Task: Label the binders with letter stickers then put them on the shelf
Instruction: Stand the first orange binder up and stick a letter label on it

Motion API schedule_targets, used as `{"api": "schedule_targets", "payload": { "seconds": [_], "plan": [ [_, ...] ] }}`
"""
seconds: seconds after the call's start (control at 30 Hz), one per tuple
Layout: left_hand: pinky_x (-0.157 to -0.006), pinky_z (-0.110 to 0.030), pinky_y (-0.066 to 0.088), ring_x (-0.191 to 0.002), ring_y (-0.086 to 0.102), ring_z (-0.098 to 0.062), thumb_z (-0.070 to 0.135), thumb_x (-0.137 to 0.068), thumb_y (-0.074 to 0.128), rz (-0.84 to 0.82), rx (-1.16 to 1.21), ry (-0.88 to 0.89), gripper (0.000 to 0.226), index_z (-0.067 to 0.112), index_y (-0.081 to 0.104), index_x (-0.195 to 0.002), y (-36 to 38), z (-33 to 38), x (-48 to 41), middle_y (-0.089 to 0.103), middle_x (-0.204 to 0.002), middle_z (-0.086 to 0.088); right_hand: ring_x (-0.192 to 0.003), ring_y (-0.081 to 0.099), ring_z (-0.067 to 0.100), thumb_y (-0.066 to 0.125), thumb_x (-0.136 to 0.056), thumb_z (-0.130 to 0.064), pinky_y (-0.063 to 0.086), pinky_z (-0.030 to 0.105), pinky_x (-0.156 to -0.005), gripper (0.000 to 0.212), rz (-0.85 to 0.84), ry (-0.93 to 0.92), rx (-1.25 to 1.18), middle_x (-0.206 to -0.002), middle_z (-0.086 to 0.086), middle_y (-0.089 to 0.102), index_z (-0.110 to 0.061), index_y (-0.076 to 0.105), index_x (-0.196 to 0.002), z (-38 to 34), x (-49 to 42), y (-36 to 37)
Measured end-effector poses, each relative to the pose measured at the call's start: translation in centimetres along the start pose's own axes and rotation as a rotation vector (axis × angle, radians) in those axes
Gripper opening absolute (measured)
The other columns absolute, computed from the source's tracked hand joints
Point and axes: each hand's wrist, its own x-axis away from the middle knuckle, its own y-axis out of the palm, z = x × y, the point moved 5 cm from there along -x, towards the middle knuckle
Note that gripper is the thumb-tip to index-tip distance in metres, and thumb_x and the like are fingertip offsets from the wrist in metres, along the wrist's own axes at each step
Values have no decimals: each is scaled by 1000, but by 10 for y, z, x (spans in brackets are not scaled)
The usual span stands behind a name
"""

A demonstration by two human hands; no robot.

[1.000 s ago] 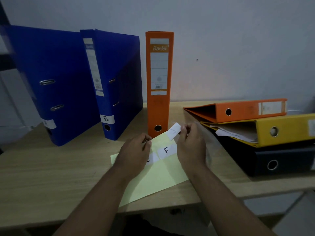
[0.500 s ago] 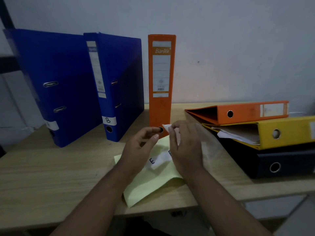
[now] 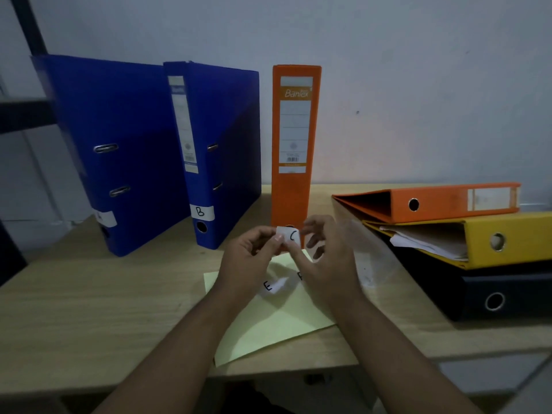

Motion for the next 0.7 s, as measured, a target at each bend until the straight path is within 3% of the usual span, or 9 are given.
{"api": "schedule_targets", "payload": {
  "seconds": [0.1,0.17,0.27,0.33,0.47,0.57,0.7],
  "plan": [
    [-90,-23,58,-104,74,-5,21,-105,64,-19,-69,5,16,23,78,-113,1,-2,0,80,-108,11,-89,74,10,77,-100,-24,60,25,-71,28,-12,123,-187,-94,-11,76,-29,66,-125,5,-1,-5],
    [-92,-27,59,-105,72,-4,25,-104,66,37,-129,24,15,26,78,-113,-2,-3,-3,78,-111,12,-92,75,9,73,-103,-18,62,29,-77,29,-45,136,-215,-94,-10,78,-34,68,-127,7,-5,-5],
    [-89,-25,61,-103,72,-6,23,-101,69,138,-129,62,15,25,79,-112,-9,-2,-5,78,-111,8,-100,75,7,64,-107,-17,63,32,-89,41,-151,83,-143,-99,-14,78,-37,59,-143,9,-20,0],
    [-85,-18,60,-103,72,-5,22,-99,71,188,-108,65,16,26,79,-113,-11,1,-5,79,-110,8,-102,73,2,60,-110,-16,64,30,-86,39,-160,-14,-37,-106,-17,76,-33,58,-144,5,-33,-1],
    [-83,-16,60,-104,74,-2,20,-97,73,228,-59,112,21,30,77,-115,-12,8,-7,79,-107,14,-96,70,6,66,-107,-11,60,22,-82,25,23,-395,193,-110,-1,77,-14,70,-132,-6,-39,-2],
    [-86,-21,62,-106,73,-2,25,-98,73,164,-126,142,30,28,74,-128,-11,13,-22,78,-113,12,-97,71,5,70,-105,-8,57,13,-83,25,172,-386,148,-111,1,77,-6,72,-129,2,-39,-3],
    [-91,-37,62,-104,72,-12,32,-96,75,106,-319,275,20,20,78,-112,-7,25,-45,75,-108,8,-87,68,5,70,-104,-10,54,18,-75,10,281,-319,102,-99,-2,76,-7,76,-112,6,-41,-11]
  ]
}}
